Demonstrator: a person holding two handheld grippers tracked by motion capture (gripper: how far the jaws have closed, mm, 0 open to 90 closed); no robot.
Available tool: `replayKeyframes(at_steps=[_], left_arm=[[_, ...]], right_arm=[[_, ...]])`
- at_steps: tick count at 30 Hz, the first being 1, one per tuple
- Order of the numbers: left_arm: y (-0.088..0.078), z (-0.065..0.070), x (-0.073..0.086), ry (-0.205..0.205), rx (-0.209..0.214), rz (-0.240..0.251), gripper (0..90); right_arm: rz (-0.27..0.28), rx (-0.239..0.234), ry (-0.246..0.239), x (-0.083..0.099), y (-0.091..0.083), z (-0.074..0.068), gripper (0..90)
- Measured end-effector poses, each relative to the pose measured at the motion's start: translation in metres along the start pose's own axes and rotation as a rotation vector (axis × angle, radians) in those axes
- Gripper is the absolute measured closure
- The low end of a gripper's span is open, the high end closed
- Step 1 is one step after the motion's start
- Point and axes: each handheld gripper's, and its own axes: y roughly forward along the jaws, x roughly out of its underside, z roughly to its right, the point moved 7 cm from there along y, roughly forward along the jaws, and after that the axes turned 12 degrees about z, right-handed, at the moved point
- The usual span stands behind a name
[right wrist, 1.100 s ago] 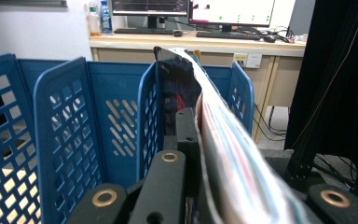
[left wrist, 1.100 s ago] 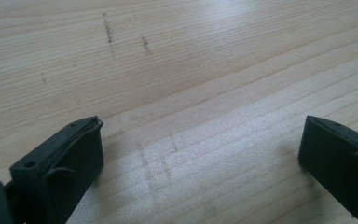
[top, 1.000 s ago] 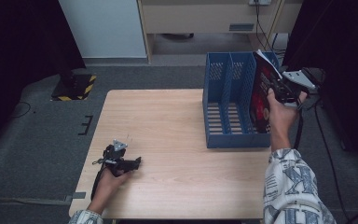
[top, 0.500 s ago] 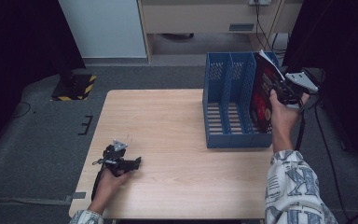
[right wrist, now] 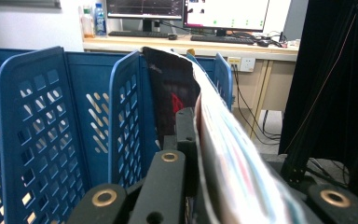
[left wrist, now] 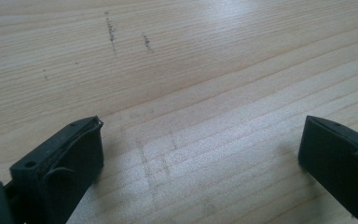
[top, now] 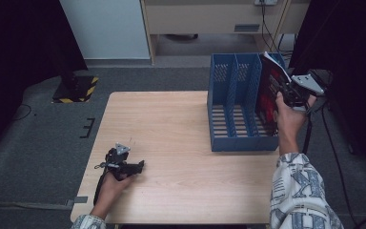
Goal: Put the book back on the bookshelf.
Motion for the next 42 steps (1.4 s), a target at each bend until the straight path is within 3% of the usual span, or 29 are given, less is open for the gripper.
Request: replayKeyframes(at_steps=[4,9,16,25,29,42], left_arm=[[0.000,0.000,0.000,0.000,0.000,0.000,0.0],[0.000,0.000,0.000,0.000,0.000,0.000,0.0],[0.000,0.000,0.000,0.000,0.000,0.000,0.0],[0.000,0.000,0.000,-0.001,-0.001,0.000,0.0],[0.000,0.000,0.000,-0.001,-0.001,0.000,0.0],[0.000,0.000,0.000,-0.001,-0.001,-0.001,0.0]], right_arm=[[0.006,-0.010,0.052,0.002,-0.002,0.000,86.7],[0.001,-0.033,0.060,0.005,-0.006,-0.004,85.6],[-0.005,-0.032,0.039,0.006,-0.006,-0.010,87.1],[-0.001,0.019,-0.026,0.000,-0.001,-0.006,87.2],[-0.009,0.016,-0.038,0.000,0.000,-0.007,87.1],[-0.020,-0.058,0.015,0.011,-0.002,-0.037,81.8]])
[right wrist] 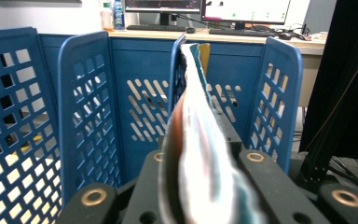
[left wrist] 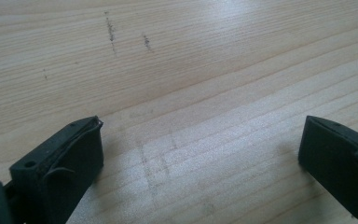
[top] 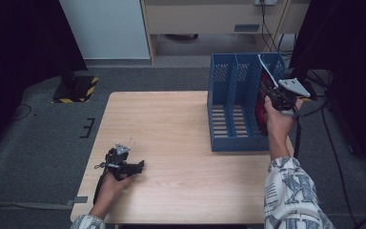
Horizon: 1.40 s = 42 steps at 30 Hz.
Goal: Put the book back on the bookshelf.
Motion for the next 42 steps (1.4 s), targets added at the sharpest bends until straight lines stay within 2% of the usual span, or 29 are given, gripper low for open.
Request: replayKeyframes(at_steps=[4,7,13,17,23,27,29,32,35,36,42], left_arm=[[0.000,0.000,0.000,0.000,0.000,0.000,0.0],[0.000,0.000,0.000,0.000,0.000,0.000,0.0],[0.000,0.000,0.000,0.000,0.000,0.000,0.0],[0.000,0.000,0.000,0.000,0.000,0.000,0.0],[0.000,0.000,0.000,0.000,0.000,0.000,0.0],[0.000,0.000,0.000,0.000,0.000,0.000,0.0],[0.000,0.000,0.000,0.000,0.000,0.000,0.0],[0.000,0.000,0.000,0.000,-0.001,0.000,0.0],[0.000,0.000,0.000,0.000,-0.001,0.000,0.0],[0.000,0.000,0.000,0.000,-0.001,0.000,0.0],[0.000,0.000,0.000,0.000,-0.001,0.000,0.0]], right_arm=[[-0.003,-0.002,0.013,0.000,-0.001,-0.001,74.6],[-0.007,0.004,0.043,-0.001,-0.004,0.000,60.2],[-0.030,-0.016,0.074,-0.002,-0.016,-0.002,40.9],[-0.020,-0.023,0.057,-0.004,-0.026,-0.003,36.0],[-0.046,-0.051,0.044,-0.001,-0.031,-0.009,31.2],[-0.068,-0.071,0.043,-0.003,-0.036,-0.014,23.3],[-0.081,-0.069,0.023,-0.003,-0.039,-0.015,19.4],[-0.105,-0.071,0.034,0.003,-0.043,-0.018,12.9],[-0.126,-0.069,-0.005,0.009,-0.049,-0.021,7.6],[-0.135,-0.077,-0.004,0.011,-0.050,-0.022,6.4],[-0.152,-0.086,0.002,0.019,-0.065,-0.022,5.7]])
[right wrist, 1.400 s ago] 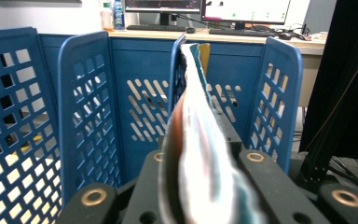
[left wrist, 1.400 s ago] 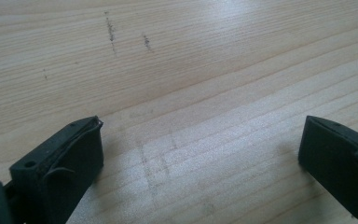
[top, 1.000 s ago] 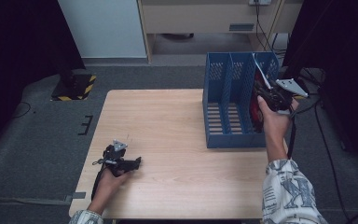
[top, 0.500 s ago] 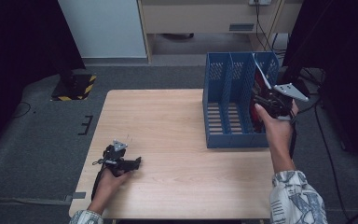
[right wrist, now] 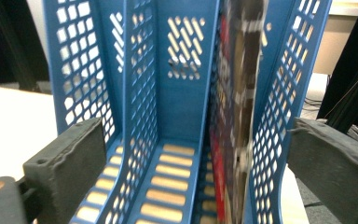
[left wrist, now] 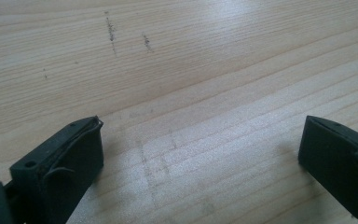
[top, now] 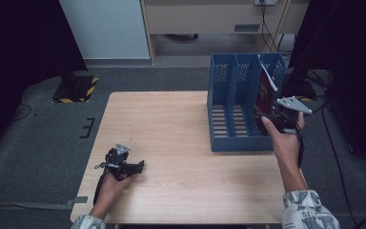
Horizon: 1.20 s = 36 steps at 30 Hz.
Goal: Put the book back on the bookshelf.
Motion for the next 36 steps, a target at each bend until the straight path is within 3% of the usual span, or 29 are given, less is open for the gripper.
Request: replayKeyframes(at_steps=[4,11,16,24,33,36], left_arm=[[0.000,0.000,0.000,0.000,0.000,0.000,0.0],[0.000,0.000,0.000,0.000,0.000,0.000,0.0],[0.000,0.000,0.000,-0.001,-0.001,0.000,0.0],[0.000,0.000,0.000,0.000,-0.001,0.000,0.0],[0.000,0.000,0.000,0.000,-0.001,0.000,0.0],[0.000,0.000,0.000,0.000,-0.001,0.000,0.0]], right_arm=[[-0.018,-0.019,-0.037,0.010,-0.017,-0.004,5.4],[-0.050,-0.003,-0.011,0.034,-0.043,-0.011,4.5],[-0.065,-0.054,-0.010,0.041,-0.054,-0.031,4.0],[-0.092,-0.128,-0.012,0.043,-0.049,-0.063,4.3],[-0.118,-0.229,-0.031,0.033,-0.034,-0.105,5.0],[-0.128,-0.273,-0.017,0.029,-0.026,-0.122,5.2]])
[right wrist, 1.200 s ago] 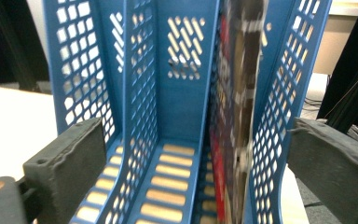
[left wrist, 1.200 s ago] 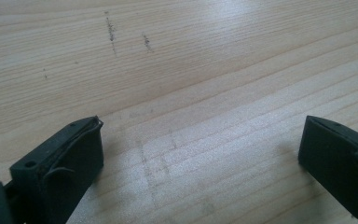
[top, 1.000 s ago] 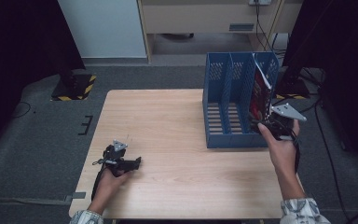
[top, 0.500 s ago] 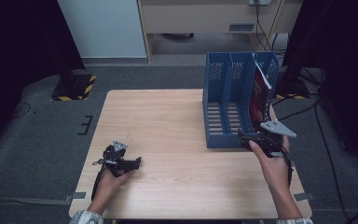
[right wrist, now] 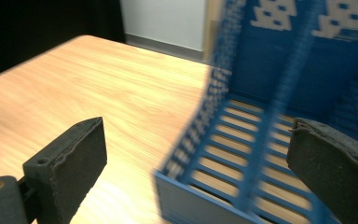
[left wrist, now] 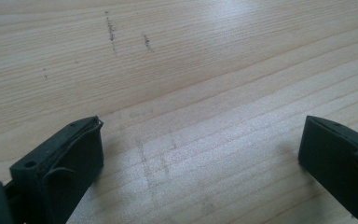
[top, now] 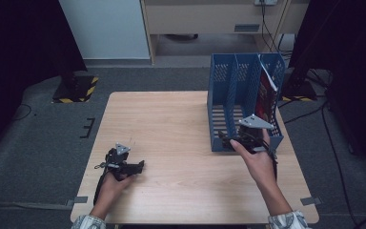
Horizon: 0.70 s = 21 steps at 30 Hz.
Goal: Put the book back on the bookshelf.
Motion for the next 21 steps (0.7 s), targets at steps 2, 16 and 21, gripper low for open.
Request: replayKeyframes(at_steps=[2,16,21], left_arm=[[0.000,0.000,0.000,0.000,0.000,0.000,0.0],[0.000,0.000,0.000,0.000,0.000,-0.001,0.0],[0.000,0.000,0.000,0.000,0.000,-0.001,0.0]], right_arm=[[-0.007,-0.028,0.001,-0.004,0.007,-0.011,5.2],[-0.035,-0.162,-0.066,-0.003,0.048,-0.079,6.5],[-0.064,-0.215,-0.088,0.010,0.057,-0.105,6.3]])
